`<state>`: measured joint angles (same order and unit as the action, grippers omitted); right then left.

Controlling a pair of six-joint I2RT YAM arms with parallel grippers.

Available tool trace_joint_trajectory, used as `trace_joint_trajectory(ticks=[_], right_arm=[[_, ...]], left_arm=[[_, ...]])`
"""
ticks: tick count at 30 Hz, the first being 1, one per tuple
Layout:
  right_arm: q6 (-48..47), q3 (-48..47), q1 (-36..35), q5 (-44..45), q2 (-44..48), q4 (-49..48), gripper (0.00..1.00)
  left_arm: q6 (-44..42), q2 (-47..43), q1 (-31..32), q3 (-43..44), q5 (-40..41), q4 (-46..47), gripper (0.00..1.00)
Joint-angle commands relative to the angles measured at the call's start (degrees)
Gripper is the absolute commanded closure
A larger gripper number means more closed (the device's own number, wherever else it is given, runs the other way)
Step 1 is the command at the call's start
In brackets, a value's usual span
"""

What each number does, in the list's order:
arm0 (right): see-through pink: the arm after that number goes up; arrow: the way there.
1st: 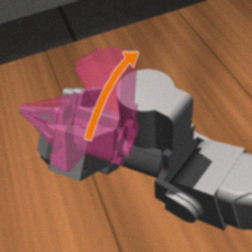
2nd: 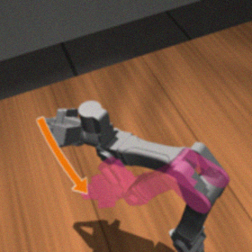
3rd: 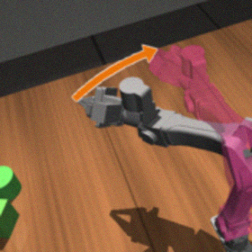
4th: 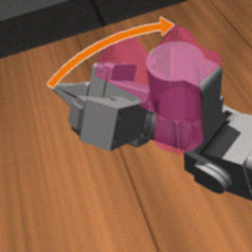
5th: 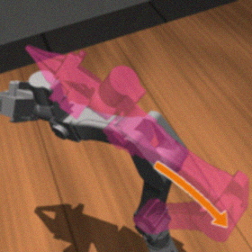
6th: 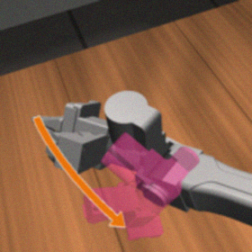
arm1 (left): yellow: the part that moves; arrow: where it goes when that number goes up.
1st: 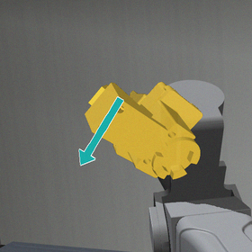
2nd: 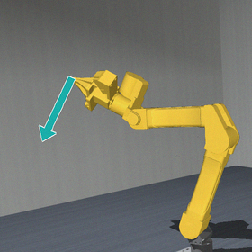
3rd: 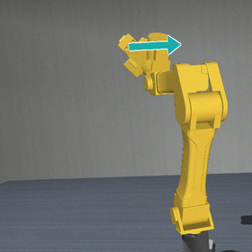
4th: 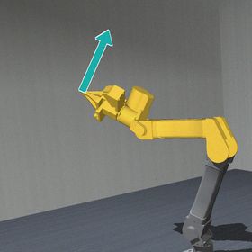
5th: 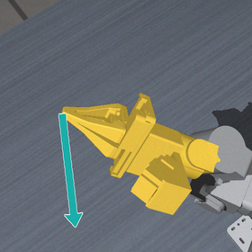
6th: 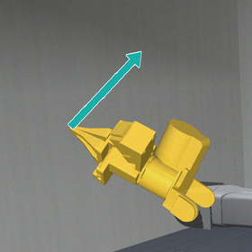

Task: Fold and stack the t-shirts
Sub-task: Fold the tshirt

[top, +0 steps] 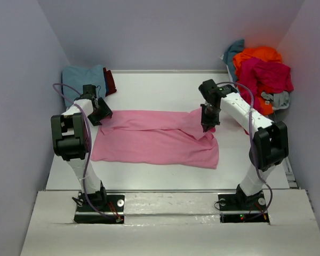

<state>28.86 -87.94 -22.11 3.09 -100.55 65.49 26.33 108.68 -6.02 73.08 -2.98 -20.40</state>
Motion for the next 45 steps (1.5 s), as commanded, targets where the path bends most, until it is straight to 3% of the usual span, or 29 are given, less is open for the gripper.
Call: trace_joint_trajectory(ticks=[1,10,14,17,25,37,45], right_arm=[[-1.35,2.51,-2.5,-4.76,-0.43,0.69,0.93],[-0.56,6.2,-3.91,-4.15,-2.19,-0.98,0.9],[0.05,7.61,-4.43,-3.89,-1.94,-1.95,0.52],[0.58,5.95,-4.43,-1.7,0.35,-2.65,0.36],[1.37,-1.96,-4.43,5.16,-3.32,-6.16,0.4],[2.16,-12.78,-4.43,9.21,-19.94,-10.9,0.75],[3.48,-13.66,-1.45,6.15,-26.53,-11.88,0.78]], left_arm=[[-0.75,-2.86,-0.22,-0.83,-0.09,-0.43,0.27],[-0.84,-3.39,-0.22,-0.92,-0.36,-0.34,0.27],[-0.84,-3.3,-0.22,-0.66,-0.44,-0.6,0.27],[-0.84,-3.3,-0.22,-0.57,-0.53,-0.6,0.27],[-0.93,-3.13,-0.22,-0.48,-0.27,-0.69,0.27],[-1.01,-3.3,-0.22,0.84,0.0,-1.57,0.27],[-1.1,-3.65,-0.22,0.4,0.17,-2.01,0.27]])
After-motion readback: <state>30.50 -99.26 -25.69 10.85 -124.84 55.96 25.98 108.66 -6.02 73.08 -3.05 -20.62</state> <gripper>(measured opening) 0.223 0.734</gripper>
